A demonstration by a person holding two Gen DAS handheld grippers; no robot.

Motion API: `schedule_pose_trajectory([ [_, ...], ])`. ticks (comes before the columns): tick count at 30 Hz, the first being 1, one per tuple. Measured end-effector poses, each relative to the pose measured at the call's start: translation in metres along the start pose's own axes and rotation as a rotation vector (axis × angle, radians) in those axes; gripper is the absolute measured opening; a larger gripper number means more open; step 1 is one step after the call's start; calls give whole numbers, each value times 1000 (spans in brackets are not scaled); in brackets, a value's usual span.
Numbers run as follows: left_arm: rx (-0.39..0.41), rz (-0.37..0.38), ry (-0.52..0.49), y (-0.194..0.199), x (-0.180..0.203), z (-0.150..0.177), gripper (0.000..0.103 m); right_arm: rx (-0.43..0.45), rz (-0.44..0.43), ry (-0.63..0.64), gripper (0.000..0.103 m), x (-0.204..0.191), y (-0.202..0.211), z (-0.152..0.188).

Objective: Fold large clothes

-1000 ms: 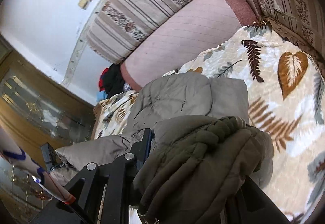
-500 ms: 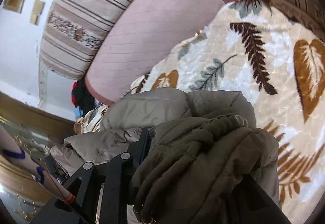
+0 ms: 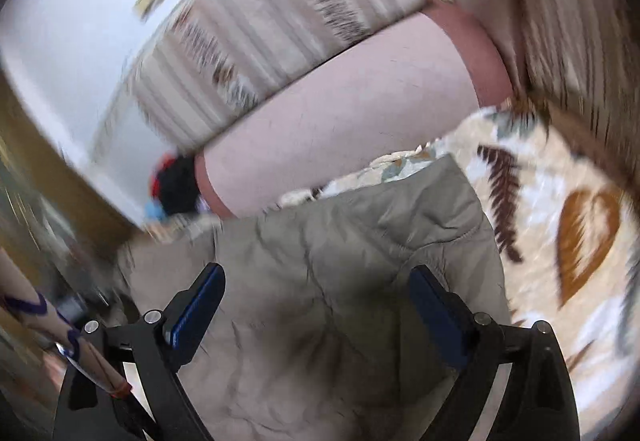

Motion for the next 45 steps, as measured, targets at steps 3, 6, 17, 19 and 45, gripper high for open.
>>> schedule_pose_trajectory([
  [3,43,-93,71,7,-6,2,72,-4,67,108,96,-8,-15,22],
  [6,128,-161,116,22,-23,-5,73,-21,98,148,96,-7,-30,35],
  [17,154,-34,-233,16,70,-3,77,13,121,163,96,1,-46,43],
  [19,113,-16,-332,-9,100,4,77,4,124,191,96,-4,-50,46],
  [45,-109,-107,-324,-214,84,-40,103,-107,201,133,101,48,-172,-16],
])
Point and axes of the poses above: each gripper's, at about its wrist camera, not at the fingertips, and y roughly against the way its jaws point, x to its right, z to its underside, the point moved 6 cm from there along -y, roughly the way its jaws point, and after that the axes turned 15 degrees about -y, right-handed, at the moved point
